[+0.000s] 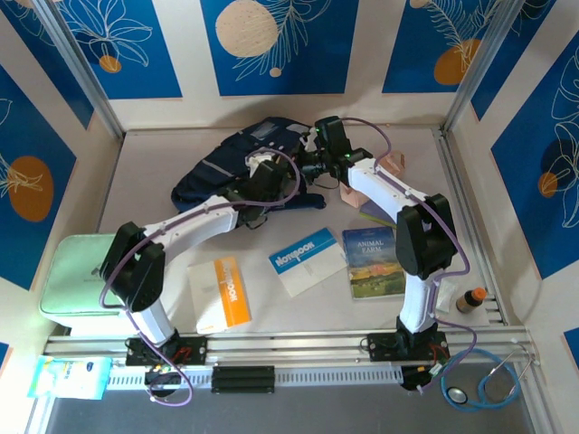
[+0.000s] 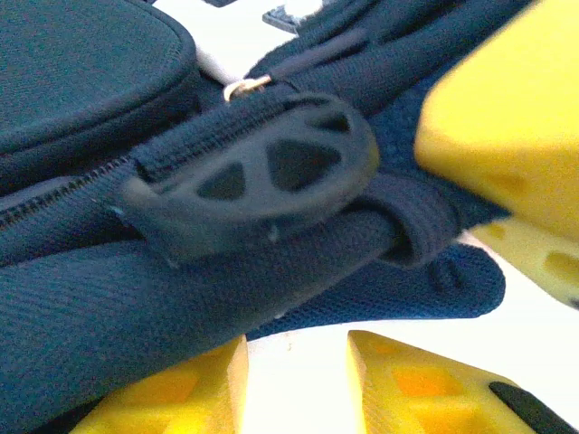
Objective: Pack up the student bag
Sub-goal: Unzip the student bag at the top-center of the table.
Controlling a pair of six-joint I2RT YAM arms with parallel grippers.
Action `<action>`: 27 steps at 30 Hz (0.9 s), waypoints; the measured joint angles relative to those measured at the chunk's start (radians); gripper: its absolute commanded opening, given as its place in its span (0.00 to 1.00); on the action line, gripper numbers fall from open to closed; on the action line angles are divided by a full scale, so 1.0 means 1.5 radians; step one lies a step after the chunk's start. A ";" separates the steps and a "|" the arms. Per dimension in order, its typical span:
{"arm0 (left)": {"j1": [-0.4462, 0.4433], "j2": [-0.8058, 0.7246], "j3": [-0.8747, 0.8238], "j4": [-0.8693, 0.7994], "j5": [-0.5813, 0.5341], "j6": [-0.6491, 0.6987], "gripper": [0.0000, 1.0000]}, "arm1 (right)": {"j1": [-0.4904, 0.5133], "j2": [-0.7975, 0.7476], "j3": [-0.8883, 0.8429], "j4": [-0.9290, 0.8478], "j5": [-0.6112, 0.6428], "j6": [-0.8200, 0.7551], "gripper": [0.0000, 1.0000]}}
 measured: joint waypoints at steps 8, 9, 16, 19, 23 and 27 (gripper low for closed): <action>0.021 0.001 0.022 -0.041 0.020 -0.003 0.35 | 0.011 0.005 0.007 -0.027 0.001 0.009 0.00; 0.023 0.002 0.026 -0.047 0.019 -0.003 0.35 | 0.013 0.005 0.007 -0.028 0.001 0.011 0.00; 0.027 0.015 0.036 -0.051 0.008 0.011 0.30 | 0.017 0.005 0.004 -0.028 0.003 0.027 0.00; 0.027 0.022 0.036 -0.051 0.000 0.022 0.23 | 0.017 0.005 0.000 -0.029 0.003 0.030 0.00; 0.027 0.027 0.036 -0.048 -0.002 0.038 0.18 | 0.017 0.005 0.000 -0.030 0.003 0.030 0.00; 0.027 0.028 0.036 -0.046 -0.002 0.050 0.18 | 0.017 0.005 0.000 -0.031 0.003 0.030 0.00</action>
